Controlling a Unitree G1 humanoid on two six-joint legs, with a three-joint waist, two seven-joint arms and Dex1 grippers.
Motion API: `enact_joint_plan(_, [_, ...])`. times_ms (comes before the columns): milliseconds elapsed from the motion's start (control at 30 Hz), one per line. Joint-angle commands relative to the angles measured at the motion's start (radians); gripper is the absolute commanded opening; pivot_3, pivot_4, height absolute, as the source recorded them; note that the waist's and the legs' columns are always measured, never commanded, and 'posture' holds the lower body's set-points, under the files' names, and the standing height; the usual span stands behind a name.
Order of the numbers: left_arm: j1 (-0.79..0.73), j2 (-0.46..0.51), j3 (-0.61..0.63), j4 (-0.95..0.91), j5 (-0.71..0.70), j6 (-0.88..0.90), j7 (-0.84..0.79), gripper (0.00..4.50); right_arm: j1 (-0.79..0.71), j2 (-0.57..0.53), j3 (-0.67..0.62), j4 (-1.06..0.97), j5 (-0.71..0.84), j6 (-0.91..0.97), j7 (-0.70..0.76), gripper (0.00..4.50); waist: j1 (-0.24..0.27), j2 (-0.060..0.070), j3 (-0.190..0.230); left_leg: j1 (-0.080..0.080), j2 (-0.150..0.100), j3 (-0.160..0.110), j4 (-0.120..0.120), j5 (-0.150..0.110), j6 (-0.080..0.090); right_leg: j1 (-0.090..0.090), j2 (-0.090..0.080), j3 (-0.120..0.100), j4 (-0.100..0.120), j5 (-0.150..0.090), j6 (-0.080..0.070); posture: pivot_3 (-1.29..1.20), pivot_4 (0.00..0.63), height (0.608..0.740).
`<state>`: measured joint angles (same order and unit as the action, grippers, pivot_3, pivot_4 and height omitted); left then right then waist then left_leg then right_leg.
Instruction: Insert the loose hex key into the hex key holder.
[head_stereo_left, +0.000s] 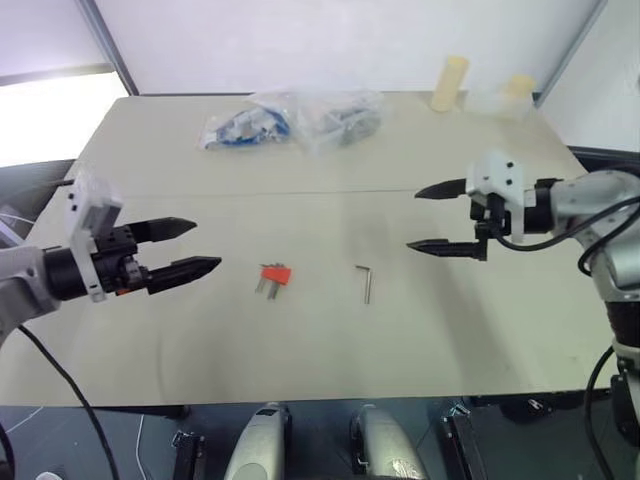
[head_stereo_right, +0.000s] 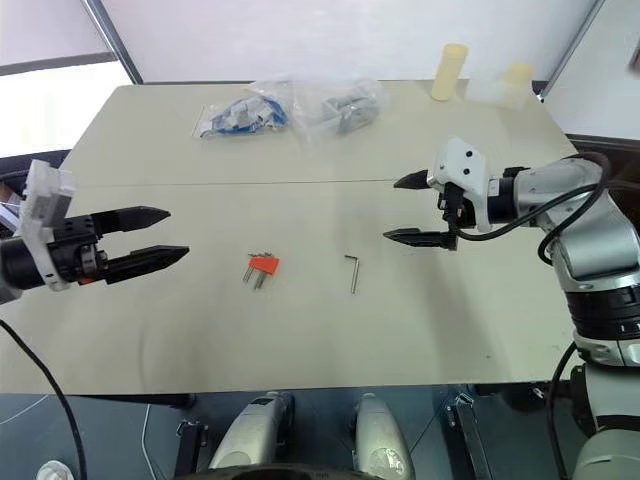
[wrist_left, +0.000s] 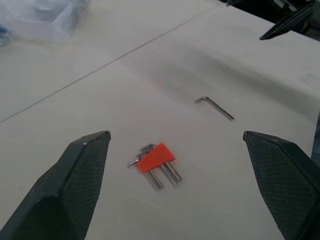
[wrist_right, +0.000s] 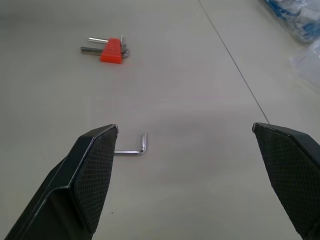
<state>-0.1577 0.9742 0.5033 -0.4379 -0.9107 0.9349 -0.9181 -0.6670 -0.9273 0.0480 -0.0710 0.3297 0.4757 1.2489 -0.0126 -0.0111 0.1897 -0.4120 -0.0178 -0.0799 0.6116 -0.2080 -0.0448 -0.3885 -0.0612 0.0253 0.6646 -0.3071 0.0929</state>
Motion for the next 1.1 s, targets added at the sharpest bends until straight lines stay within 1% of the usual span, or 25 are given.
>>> enact_joint_plan(33, [0.001,0.01,0.042,-0.027,-0.031,-0.005,0.009,4.5,-0.021,-0.009,-0.019,-0.021,0.018,0.011,0.006,4.47,0.0,0.0,0.0,0.0,0.0,0.0,0.0,0.0,0.0,0.0,0.0,0.0,0.0,0.0,0.0,0.0,0.15,0.74])
enact_joint_plan(233, [-0.017,0.0,0.027,-0.03,-0.067,-0.006,0.048,4.5,-0.024,0.005,-0.014,-0.031,0.016,0.022,-0.006,4.47,-0.001,0.0,0.0,0.0,0.0,0.0,0.0,0.0,0.0,0.0,0.0,0.0,0.0,0.0,0.0,0.0,0.15,0.74])
enact_joint_plan(533, [-0.015,0.007,0.008,-0.035,-0.066,-0.017,0.081,4.5,-0.005,0.002,-0.017,-0.061,0.022,0.041,-0.014,4.47,-0.001,0.0,0.0,0.0,0.0,0.0,0.0,0.0,0.0,-0.001,0.0,0.0,0.0,0.0,0.0,0.0,0.15,0.74])
enact_joint_plan(833, [-0.038,0.01,-0.011,-0.03,-0.063,-0.024,0.096,4.5,0.01,0.022,-0.011,-0.077,0.017,0.029,-0.046,4.47,-0.001,0.0,0.0,0.0,0.0,0.0,0.0,0.0,0.0,-0.001,0.0,0.0,0.0,0.0,0.0,0.0,0.15,0.74])
enact_joint_plan(967, [-0.044,0.001,-0.018,-0.035,-0.058,-0.03,0.112,4.5,0.019,0.053,0.0,-0.09,0.012,0.019,-0.07,4.47,-0.003,0.0,0.0,0.0,0.0,0.0,0.0,0.0,0.0,-0.001,0.0,0.0,0.0,0.0,0.0,0.0,0.15,0.74])
enact_joint_plan(1033, [-0.045,-0.015,-0.02,-0.031,-0.063,-0.025,0.134,4.5,0.021,0.086,0.016,-0.094,0.0,0.014,-0.098,4.47,-0.003,0.0,0.0,0.0,0.0,0.0,0.0,0.0,0.0,-0.001,0.0,0.0,0.0,0.0,0.0,0.0,0.15,0.74])
enact_joint_plan(1100, [-0.032,-0.042,-0.03,-0.025,-0.048,-0.036,0.158,4.5,0.032,0.144,0.054,-0.102,-0.017,0.005,-0.135,4.47,-0.004,0.0,0.0,0.0,0.0,0.001,0.0,0.0,0.0,-0.001,0.0,0.0,0.0,0.0,0.0,0.0,0.15,0.74])
